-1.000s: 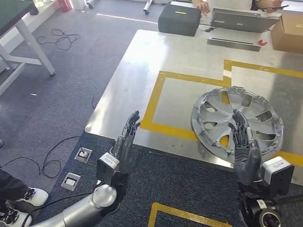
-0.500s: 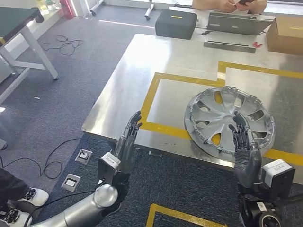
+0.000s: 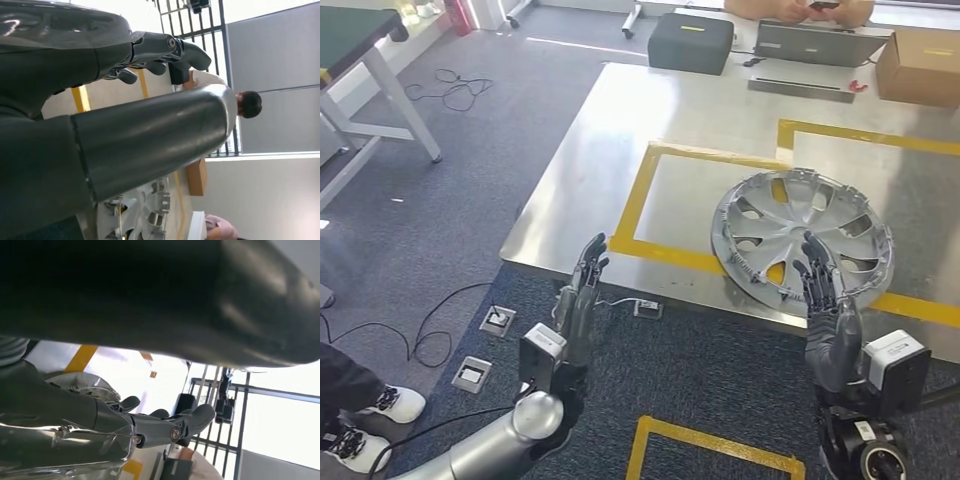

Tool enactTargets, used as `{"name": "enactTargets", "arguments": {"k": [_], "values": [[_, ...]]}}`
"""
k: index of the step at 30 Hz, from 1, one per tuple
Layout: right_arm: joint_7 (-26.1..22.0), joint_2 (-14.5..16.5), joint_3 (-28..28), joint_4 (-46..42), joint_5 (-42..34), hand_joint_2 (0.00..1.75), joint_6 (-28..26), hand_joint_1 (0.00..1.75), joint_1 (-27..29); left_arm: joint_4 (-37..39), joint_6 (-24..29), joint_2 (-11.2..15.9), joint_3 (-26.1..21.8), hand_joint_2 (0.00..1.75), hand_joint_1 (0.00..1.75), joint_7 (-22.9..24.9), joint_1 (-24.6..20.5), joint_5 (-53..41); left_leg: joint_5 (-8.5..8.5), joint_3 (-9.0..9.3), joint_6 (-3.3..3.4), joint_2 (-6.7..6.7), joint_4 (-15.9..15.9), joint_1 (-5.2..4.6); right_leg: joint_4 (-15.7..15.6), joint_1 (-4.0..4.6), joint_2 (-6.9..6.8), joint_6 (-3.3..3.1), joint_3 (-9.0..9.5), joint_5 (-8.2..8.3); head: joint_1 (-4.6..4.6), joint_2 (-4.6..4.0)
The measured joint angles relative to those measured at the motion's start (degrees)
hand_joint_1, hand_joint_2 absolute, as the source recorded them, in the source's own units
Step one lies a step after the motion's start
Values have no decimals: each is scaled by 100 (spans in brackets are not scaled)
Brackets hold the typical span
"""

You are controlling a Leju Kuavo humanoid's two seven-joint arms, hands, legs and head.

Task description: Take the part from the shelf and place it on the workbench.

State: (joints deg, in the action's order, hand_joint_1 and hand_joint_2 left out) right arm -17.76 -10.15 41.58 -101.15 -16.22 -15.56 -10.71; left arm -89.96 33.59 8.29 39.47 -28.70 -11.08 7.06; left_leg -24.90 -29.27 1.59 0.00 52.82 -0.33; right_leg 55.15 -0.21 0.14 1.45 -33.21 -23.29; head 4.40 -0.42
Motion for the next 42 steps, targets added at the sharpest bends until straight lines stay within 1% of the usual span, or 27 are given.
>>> {"name": "enactTargets", "arguments": {"k": [2,4,5,6,7,10,12,14,15,17,19,20,21,23,24,26,27,29,31,32,34,35,36,37,38,40,42], "values": [[-1,-1,0,0,-3,0,-1,0,0,0,0,-8,1,0,0,0,2,-1,91,-54,58,29,-49,32,512,8,16,51,-182,-424,-59,0],[0,-1,3,0,-7,0,-1,0,2,0,0,-8,2,0,0,1,7,-2,167,-153,81,33,-44,28,1282,-7,14,93,-385,-927,-115,0],[1,-1,5,1,-8,0,-1,0,5,0,0,-8,2,0,0,3,11,-3,205,-210,77,34,-36,28,1553,-24,12,109,-421,-1052,-122,0],[1,-1,8,1,-9,0,-1,0,7,0,0,-7,2,0,0,5,14,-3,242,-269,66,35,-23,30,1629,-40,10,121,-368,-1052,-124,0],[1,-1,9,1,-10,0,0,0,5,0,0,-6,2,0,0,8,16,-4,274,-326,52,35,-7,35,1474,-58,8,130,-212,-943,-126,0],[0,-1,8,-2,-10,0,4,0,-3,-3,0,-5,0,0,0,10,21,-15,352,-464,-24,29,67,36,230,-86,17,139,577,-540,-133,0],[-2,-1,9,-6,-9,0,8,0,-4,-10,0,-4,0,0,0,10,18,-25,434,-530,-95,28,96,24,-192,-62,36,113,798,-505,-132,0],[-2,-1,10,-10,-9,0,10,0,-3,-13,0,0,0,0,0,11,17,-28,500,-575,-166,27,103,26,-212,-59,29,38,740,-450,-130,0],[-1,-1,10,-11,-9,0,12,0,-7,-14,0,2,0,0,0,11,16,-28,438,-618,-199,24,156,33,-215,-66,16,-18,701,-408,-132,0],[1,-1,8,-13,-9,0,14,0,-18,-15,0,8,-1,0,0,12,14,-28,12,-816,-253,16,609,54,-231,-85,-16,-138,581,-299,-115,0],[5,-1,9,-13,-9,0,17,0,-24,-15,0,11,-2,0,0,15,15,-28,-544,-1101,-288,13,1453,69,-218,-59,-29,-196,431,-184,-79,0],[8,-1,11,-13,-9,0,19,0,-24,-15,0,14,-2,0,0,17,16,-28,-679,-1190,-296,13,1803,72,-208,-46,-34,-202,348,-127,-69,0],[10,-1,12,-13,-9,0,21,0,-24,-15,0,16,-2,0,0,21,17,-28,-676,-1189,-294,12,1978,72,-196,-35,-36,-204,265,-74,-63,0],[13,-1,12,-13,-9,0,22,0,-26,-15,0,22,-2,0,0,25,14,-29,-386,-850,-255,11,1654,69,-174,-16,-36,-200,124,21,-53,0],[14,-1,12,-14,-9,0,22,0,-28,-17,-1,26,-2,0,0,27,8,-29,-243,-541,-213,7,1232,61,-168,-8,-34,-193,72,66,-45,0],[15,-1,11,-16,-9,0,22,0,-35,-38,-2,28,-2,0,0,26,-11,-32,-160,12,-128,2,371,30,-165,11,-32,-154,1,153,-40,0],[15,-1,11,-17,-9,0,21,0,-39,-50,-2,29,-2,0,0,26,-20,-35,-170,146,-96,-2,125,5,-172,6,-35,-124,-21,199,-40,0],[19,-1,11,-17,-8,0,19,0,-42,-63,-2,32,-2,0,0,27,-27,-39,-121,161,-46,5,-25,-11,-199,-10,-39,-49,-57,288,-36,0],[24,-1,11,-17,-7,0,12,0,-42,-63,-3,31,-2,0,0,30,-29,-40,0,84,21,29,-74,10,-76,-22,-27,15,-144,123,-42,0],[26,-1,11,-16,-7,0,8,0,-41,-63,-3,29,-2,0,0,31,-29,-40,63,32,52,44,-96,29,144,-25,-21,38,-226,-116,-63,0],[27,-1,13,-15,-13,0,0,0,-41,-63,-1,27,-1,0,0,35,-28,-39,169,-104,83,55,-93,31,912,-43,-20,80,-420,-722,-102,0],[27,-1,18,-15,-19,0,-2,0,-40,-63,4,28,-1,0,0,38,-25,-38,226,-178,81,57,-88,31,1300,-52,-20,104,-482,-906,-111,0],[26,-1,24,-15,-27,0,-3,0,-40,-63,10,28,0,0,0,40,-24,-35,283,-258,73,58,-80,33,1558,-64,-20,127,-480,-943,-114,0],[25,-1,30,-15,-36,0,-2,0,-40,-63,16,29,0,0,0,42,-22,-32,337,-342,59,58,-65,37,1620,-80,-22,147,-391,-840,-118,0],[24,-1,35,-15,-40,0,-2,0,-41,-63,25,32,0,0,0,44,-20,-28,385,-425,39,55,-43,45,1463,-99,-22,165,-209,-656,-122,0],[20,-1,39,-15,-45,0,-2,0,-52,-67,47,37,-1,0,0,44,-18,-25,462,-579,-21,46,34,53,677,-124,-18,195,361,-417,-135,0],[13,-1,46,-15,-45,0,-6,0,-62,-78,68,43,-2,0,0,42,-15,-24,542,-670,-87,40,101,44,-24,-107,8,156,785,-474,-132,0]]}}
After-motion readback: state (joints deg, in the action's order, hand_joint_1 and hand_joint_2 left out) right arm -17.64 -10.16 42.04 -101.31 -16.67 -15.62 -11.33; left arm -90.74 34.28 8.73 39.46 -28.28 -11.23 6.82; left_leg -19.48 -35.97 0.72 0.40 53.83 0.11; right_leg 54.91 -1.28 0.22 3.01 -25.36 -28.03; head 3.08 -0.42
